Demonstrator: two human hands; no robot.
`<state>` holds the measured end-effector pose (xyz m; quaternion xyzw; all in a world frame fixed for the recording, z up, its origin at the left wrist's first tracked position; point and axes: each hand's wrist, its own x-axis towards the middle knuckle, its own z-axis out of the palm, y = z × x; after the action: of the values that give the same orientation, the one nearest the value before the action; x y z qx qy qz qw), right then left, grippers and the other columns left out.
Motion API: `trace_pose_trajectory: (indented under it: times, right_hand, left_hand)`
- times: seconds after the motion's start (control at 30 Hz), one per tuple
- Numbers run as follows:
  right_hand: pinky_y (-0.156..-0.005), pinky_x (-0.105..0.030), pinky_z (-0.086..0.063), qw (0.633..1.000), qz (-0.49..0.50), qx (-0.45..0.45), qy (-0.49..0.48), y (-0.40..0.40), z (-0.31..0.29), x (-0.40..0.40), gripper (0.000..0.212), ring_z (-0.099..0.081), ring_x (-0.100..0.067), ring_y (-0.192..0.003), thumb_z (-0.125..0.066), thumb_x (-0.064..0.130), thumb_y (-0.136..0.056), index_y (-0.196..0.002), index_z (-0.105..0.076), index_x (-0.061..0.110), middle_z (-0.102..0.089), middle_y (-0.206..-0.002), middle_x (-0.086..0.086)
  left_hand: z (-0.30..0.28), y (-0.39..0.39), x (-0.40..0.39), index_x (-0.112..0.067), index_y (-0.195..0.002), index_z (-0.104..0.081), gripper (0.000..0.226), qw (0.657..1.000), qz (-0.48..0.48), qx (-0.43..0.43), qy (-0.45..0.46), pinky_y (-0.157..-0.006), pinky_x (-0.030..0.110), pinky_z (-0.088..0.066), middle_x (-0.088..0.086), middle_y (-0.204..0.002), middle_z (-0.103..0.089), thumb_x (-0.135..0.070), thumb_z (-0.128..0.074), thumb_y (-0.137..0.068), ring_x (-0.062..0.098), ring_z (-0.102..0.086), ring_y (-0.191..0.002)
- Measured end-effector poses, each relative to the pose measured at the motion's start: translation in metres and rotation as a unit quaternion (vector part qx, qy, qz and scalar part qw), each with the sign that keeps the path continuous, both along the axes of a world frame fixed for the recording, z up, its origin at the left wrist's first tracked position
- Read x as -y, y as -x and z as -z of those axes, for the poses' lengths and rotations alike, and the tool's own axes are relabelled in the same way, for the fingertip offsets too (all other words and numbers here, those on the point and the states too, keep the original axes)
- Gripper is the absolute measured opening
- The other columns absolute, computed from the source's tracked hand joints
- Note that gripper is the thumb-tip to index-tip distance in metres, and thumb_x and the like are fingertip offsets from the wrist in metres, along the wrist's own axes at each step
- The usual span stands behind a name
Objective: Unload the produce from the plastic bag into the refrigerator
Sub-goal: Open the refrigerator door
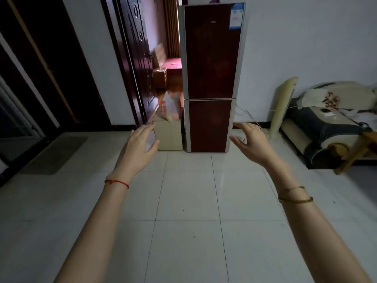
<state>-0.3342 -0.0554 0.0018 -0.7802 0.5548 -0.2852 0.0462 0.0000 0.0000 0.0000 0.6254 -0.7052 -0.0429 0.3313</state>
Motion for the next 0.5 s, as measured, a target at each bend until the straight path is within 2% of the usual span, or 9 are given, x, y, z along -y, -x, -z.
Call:
trace_pose_trajectory:
  times: [0.1,0.23,0.37,0.5]
  right_hand:
    - [-0.11,-0.036,-0.033,1.0,-0.005,0.002,-0.002,0.0,0.007,-0.002,0.054,-0.042,-0.022,-0.134,-0.055,0.039,-0.095,-0.142,-0.046,0.014,-0.053,-0.141,-0.004]
    - [-0.111,-0.039,-0.034,1.0,-0.005,0.004,-0.016,-0.001,0.015,-0.005,0.054,-0.042,-0.022,-0.134,-0.055,0.039,-0.095,-0.143,-0.045,0.015,-0.052,-0.141,-0.004]
    - [-0.111,-0.04,-0.036,1.0,-0.006,0.008,-0.02,0.005,0.02,-0.002,0.054,-0.042,-0.021,-0.133,-0.055,0.039,-0.095,-0.143,-0.045,0.016,-0.052,-0.141,-0.003]
    - [-0.11,-0.039,-0.036,0.999,-0.015,0.018,-0.023,0.012,0.026,0.002,0.053,-0.044,-0.023,-0.132,-0.055,0.038,-0.096,-0.142,-0.046,0.015,-0.053,-0.14,-0.005]
  left_hand:
    - [0.008,0.0,-0.003,-0.019,-0.148,-0.038,0.054,1.0,-0.013,-0.002,-0.003,-0.118,0.037,-0.022,0.005,-0.152,-0.039,-0.026,-0.054,-0.098,0.023,-0.031,-0.142]
    - [0.017,0.005,-0.01,-0.018,-0.148,-0.039,0.054,1.0,-0.01,0.004,-0.006,-0.112,0.024,-0.017,0.003,-0.151,-0.041,-0.024,-0.055,-0.097,0.02,-0.032,-0.142]
    - [0.017,0.017,-0.016,-0.019,-0.149,-0.037,0.054,1.0,-0.021,-0.013,-0.016,-0.111,0.028,-0.023,0.003,-0.152,-0.039,-0.024,-0.054,-0.098,0.019,-0.03,-0.142]
    - [0.02,0.027,-0.02,-0.02,-0.15,-0.035,0.054,0.999,-0.036,-0.019,-0.031,-0.113,0.028,-0.018,0.003,-0.154,-0.036,-0.026,-0.052,-0.099,0.02,-0.027,-0.143]
